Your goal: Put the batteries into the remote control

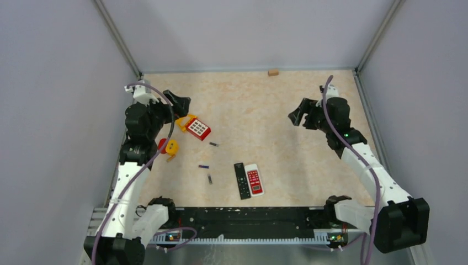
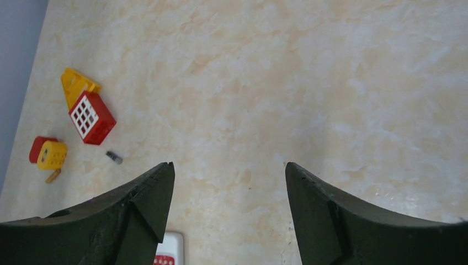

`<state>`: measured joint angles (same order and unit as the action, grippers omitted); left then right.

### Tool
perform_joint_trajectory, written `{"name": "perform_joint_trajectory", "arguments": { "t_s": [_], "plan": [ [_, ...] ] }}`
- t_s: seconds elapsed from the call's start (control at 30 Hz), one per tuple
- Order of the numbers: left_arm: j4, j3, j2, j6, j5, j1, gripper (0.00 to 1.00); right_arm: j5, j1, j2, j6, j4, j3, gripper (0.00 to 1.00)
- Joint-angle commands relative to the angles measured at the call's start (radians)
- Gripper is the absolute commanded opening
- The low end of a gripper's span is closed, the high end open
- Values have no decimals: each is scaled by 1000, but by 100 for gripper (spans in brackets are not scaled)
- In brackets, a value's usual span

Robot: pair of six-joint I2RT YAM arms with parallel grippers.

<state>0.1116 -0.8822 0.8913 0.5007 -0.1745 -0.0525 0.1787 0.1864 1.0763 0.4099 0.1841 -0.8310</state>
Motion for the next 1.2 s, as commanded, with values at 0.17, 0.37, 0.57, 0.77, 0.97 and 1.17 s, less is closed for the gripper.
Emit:
{"name": "perform_joint_trajectory", "arguments": {
  "t_s": [0.17, 0.37, 0.57, 0.77, 0.97, 1.17],
  "plan": [
    [-47, 15, -24, 28, -33, -1, 99, -209, 433, 27, -18, 78, 0, 81],
    [45, -6, -16, 15, 3, -1, 99, -503, 785, 67, 69, 111, 37, 93],
    [66, 12, -21, 37, 19, -1, 99, -609, 947, 252, 148, 293, -48, 95],
    [63, 35, -22, 41, 20, -1, 99, -552, 974, 356, 151, 341, -77, 95],
    [62, 33, -8, 36, 19, -2, 99, -450, 975, 376, 113, 286, -62, 95],
    [63, 37, 1, 35, 13, -1, 99, -438, 975, 456, 113, 307, -91, 90]
  ]
}}
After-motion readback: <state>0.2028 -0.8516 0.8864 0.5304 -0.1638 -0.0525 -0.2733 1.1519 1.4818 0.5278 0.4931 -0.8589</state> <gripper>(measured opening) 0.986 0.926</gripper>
